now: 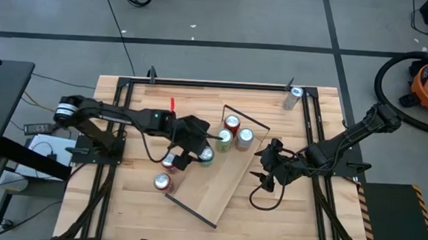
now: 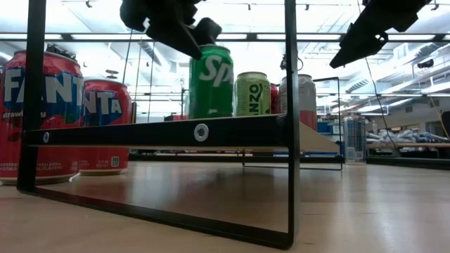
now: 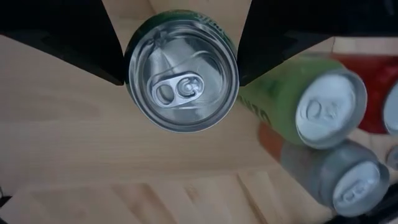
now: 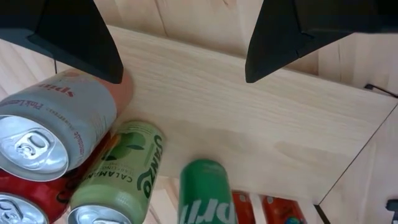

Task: Place canned beverage on shelf
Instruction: Put the green soda can on the shelf

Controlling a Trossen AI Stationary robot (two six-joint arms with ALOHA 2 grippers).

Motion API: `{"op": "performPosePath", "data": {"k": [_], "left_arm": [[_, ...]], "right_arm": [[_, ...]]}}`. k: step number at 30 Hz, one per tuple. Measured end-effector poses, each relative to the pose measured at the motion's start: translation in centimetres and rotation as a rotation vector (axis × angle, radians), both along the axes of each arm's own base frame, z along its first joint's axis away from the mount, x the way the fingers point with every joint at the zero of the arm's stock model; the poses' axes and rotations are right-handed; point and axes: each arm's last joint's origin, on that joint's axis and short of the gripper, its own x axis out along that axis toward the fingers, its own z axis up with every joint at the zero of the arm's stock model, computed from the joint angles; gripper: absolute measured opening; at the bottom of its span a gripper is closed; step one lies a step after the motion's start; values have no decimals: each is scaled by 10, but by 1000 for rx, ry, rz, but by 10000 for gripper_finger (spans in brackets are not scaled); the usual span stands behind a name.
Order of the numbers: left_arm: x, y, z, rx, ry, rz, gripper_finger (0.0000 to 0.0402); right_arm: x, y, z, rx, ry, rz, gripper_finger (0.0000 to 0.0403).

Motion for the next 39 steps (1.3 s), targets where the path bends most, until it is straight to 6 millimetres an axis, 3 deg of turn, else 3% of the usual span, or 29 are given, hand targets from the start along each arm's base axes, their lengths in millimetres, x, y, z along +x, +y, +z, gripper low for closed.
{"op": "performPosePath", "data": {"k": [15, 39], "left_arm": [[10, 6, -7, 86, -12, 3, 293], [9, 6, -6, 51, -9, 37, 319]], "right_arm": [[1, 1, 1, 2, -8, 17, 349], [1, 1, 1, 2, -13, 21, 349]]}}
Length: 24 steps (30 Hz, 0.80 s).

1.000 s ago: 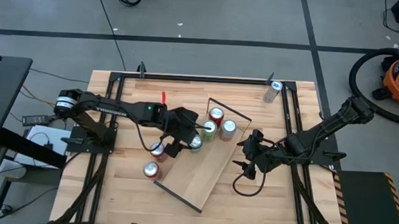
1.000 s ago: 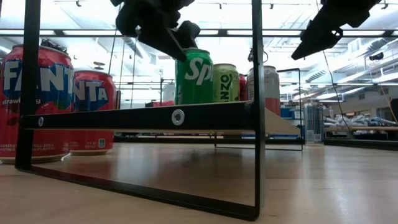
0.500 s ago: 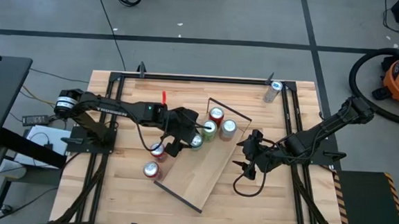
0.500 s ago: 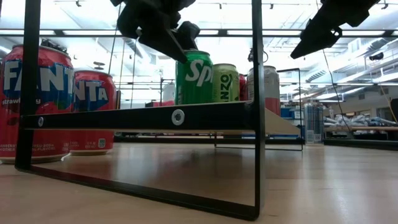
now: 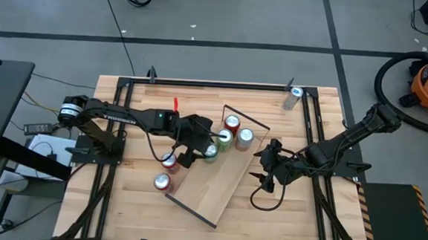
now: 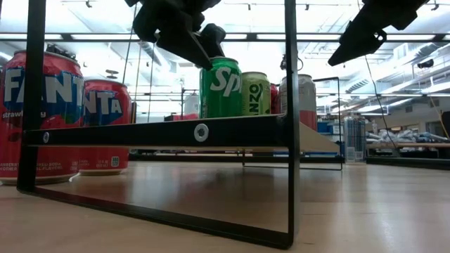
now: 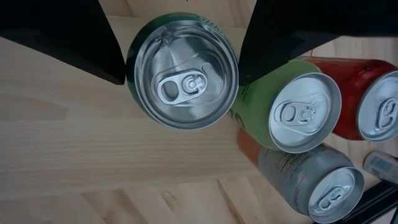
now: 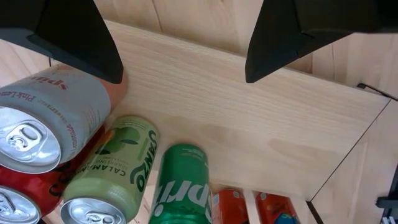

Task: Place canned beverage on shelf
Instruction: Put the green soda can on the shelf, then put the top red soda can on the shelf

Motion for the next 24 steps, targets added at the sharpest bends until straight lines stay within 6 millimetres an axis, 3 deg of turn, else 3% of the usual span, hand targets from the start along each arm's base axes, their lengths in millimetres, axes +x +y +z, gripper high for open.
{"op": "performPosePath", "data": {"k": [6, 15, 24], "left_arm": [[0, 0, 0, 0, -1, 0, 326], [0, -1, 1, 20, -2, 13, 376], [-4, -14, 0, 126, 23, 19, 380]], "right_arm": [[0, 0, 0, 0, 0, 0, 349], [0, 0, 0, 2, -3, 0, 349], [0, 0, 0, 3, -3, -1, 349]]}}
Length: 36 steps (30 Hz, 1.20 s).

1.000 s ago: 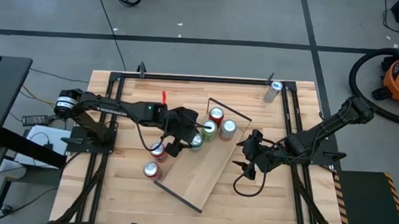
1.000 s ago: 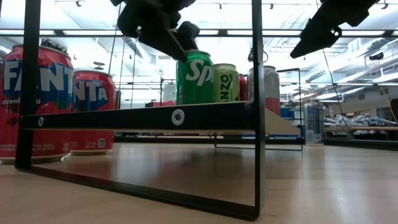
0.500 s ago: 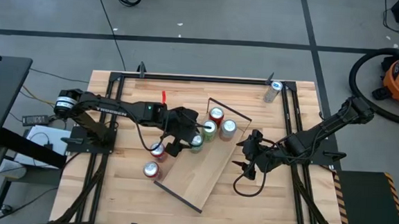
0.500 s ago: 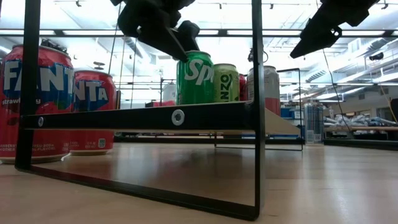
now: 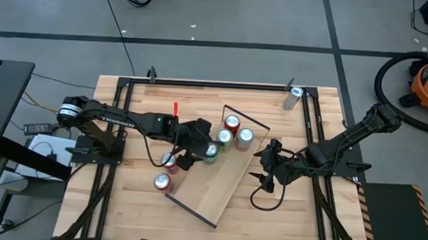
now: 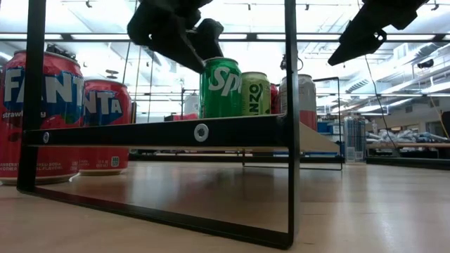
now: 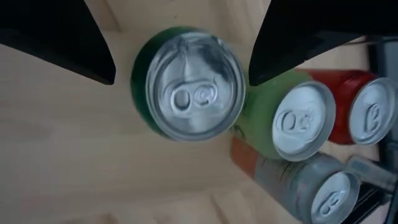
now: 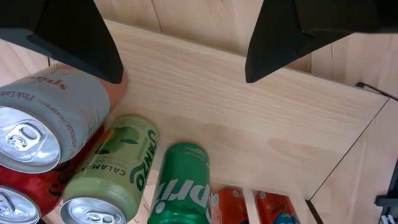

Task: Place canned beverage on shelf
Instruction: Put the top red soda can on the shelf

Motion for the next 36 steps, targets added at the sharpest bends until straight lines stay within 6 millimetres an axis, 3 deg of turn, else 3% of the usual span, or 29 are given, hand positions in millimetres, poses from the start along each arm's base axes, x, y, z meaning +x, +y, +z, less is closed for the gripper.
{"op": "performPosePath", "data": {"k": [7, 12, 18, 25, 28, 36], "left_arm": [[-10, -9, 14, 18, -35, 17, 380], [-27, -11, 31, -15, -67, 58, 380], [-56, -11, 41, -141, 17, 205, 380], [-85, -13, 28, -226, 293, 445, 361], [-86, -16, 25, -256, 324, 511, 358], [-91, -27, 23, -191, 353, 440, 379]], "right_arm": [[1, 0, 1, 3, -9, 1, 349], [1, 1, 1, 8, -16, 1, 349], [2, 1, 1, 10, -20, 2, 349], [1, 2, 2, 8, -23, 4, 349], [1, 2, 2, 4, -25, 1, 349], [0, 4, 2, -28, -31, 13, 349]]}}
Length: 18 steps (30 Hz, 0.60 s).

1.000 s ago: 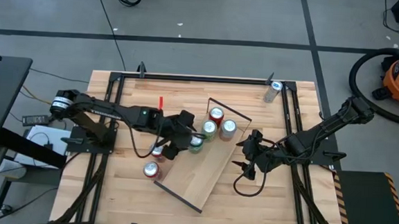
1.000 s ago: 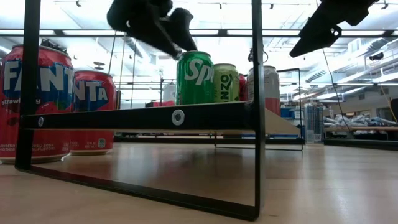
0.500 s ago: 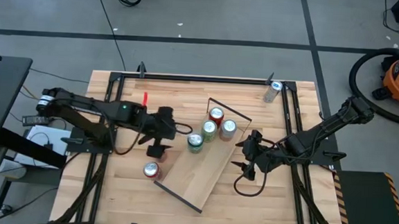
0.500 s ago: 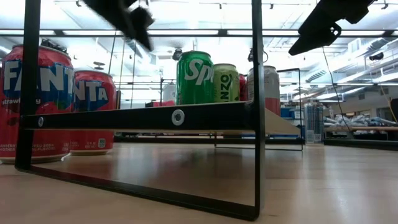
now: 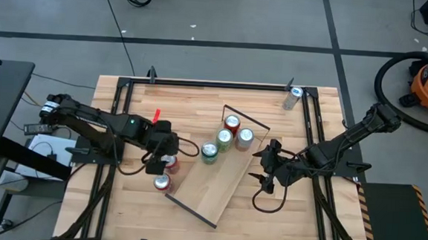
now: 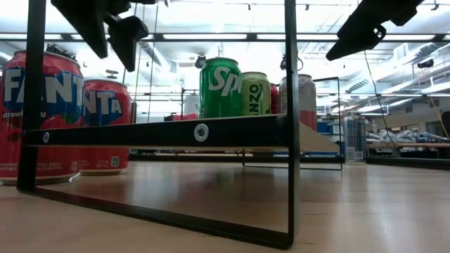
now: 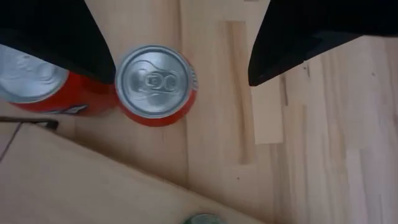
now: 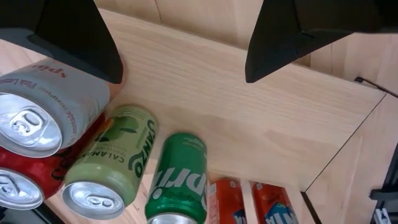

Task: Place canned beverage on shelf
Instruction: Put the top red soda can on the shelf

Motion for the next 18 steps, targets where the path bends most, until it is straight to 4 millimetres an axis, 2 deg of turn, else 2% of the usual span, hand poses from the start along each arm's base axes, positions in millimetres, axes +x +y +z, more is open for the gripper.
{"op": "performPosePath", "data": {"k": [8, 18], "left_arm": [[-8, -6, -17, 98, 105, -270, 385], [-12, -6, -25, 279, 202, -780, 385]], "right_arm": [[-3, 6, 0, -10, -11, 13, 349], [-3, 6, 1, -10, -17, 15, 349]]}}
